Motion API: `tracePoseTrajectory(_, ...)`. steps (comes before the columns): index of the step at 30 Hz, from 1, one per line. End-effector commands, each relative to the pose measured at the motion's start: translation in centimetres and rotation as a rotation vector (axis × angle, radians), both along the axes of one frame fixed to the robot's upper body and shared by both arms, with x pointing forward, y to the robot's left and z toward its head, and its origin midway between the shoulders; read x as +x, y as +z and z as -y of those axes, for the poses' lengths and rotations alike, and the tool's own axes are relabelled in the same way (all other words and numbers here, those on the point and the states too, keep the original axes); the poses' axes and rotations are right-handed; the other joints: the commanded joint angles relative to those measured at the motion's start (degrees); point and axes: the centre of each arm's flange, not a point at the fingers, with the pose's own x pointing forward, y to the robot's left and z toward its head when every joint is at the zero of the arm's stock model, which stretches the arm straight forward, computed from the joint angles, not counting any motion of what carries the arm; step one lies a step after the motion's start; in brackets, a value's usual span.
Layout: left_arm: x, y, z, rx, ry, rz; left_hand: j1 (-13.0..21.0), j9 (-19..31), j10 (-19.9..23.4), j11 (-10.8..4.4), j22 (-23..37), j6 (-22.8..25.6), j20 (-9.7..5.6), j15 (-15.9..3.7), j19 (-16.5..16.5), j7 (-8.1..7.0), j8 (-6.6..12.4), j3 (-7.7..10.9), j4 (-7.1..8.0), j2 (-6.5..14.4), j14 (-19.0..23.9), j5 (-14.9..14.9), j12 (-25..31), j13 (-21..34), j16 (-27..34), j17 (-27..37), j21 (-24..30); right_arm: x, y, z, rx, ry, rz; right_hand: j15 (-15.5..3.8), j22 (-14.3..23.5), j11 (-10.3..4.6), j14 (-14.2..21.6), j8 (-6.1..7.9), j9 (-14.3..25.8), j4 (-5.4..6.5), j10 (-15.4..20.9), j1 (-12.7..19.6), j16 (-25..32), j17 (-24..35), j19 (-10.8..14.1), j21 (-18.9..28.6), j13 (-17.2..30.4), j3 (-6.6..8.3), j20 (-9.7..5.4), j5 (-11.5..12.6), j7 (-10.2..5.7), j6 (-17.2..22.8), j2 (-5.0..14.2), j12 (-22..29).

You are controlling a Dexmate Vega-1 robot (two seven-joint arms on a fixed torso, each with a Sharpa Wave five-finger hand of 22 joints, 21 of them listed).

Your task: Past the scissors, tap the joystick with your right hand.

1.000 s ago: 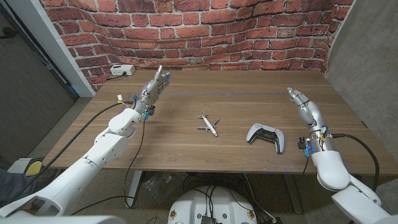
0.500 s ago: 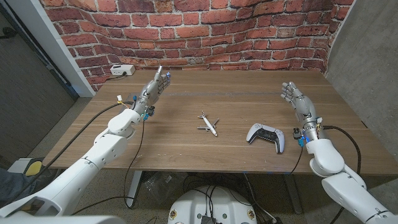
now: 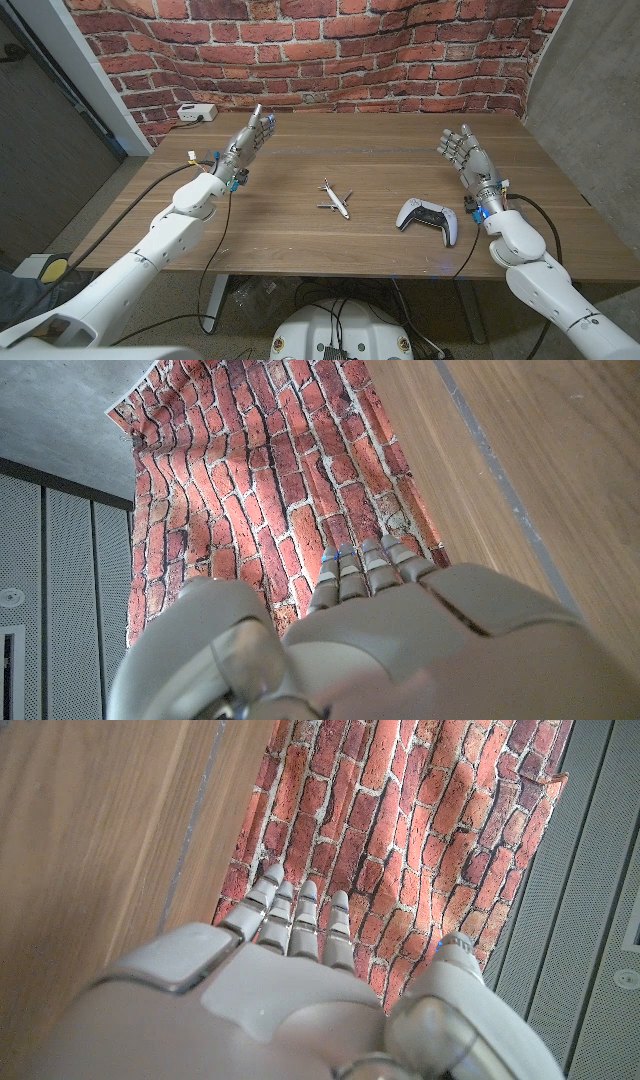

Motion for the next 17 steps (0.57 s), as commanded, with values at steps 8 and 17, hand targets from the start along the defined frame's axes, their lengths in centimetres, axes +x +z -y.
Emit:
tracePoseTrajectory(8,-0.1,0.0,0.5,-0.011,-0.007,0.013,0.44,0.21,0.35,0.38,0.13,0.56,-0.04,-0.16,0.11,-0.16,-0.02,-0.26,0.39,0.01,0.00,-0.33,-0.21,0.16,-0.17,0.16,-0.25,2.8,0.6,-0.8,0.005,0.115,-0.043,0.21,0.08,0.10,0.03,-0.24,0.29,0.16,0.05,-0.79,-0.17,0.15,0.27,-0.18,0.18,-0.59,-0.21,-0.14,0.23,-0.25,-0.34,-0.05)
tracePoseTrajectory(17,0.3,-0.5,0.1,-0.030,-0.004,0.005,0.47,0.21,0.38,0.38,0.14,0.59,-0.04,-0.19,-0.02,-0.06,-0.01,-0.26,0.40,0.02,0.02,-0.35,-0.20,0.16,-0.16,0.15,-0.30,3.5,0.6,-1.3,-0.002,0.112,-0.075,0.27,0.07,0.18,0.05,-0.18,0.29,0.25,0.07,-1.05,-0.16,0.15,0.26,-0.27,0.18,-0.75,-0.18,-0.11,0.31,-0.26,-0.47,-0.06)
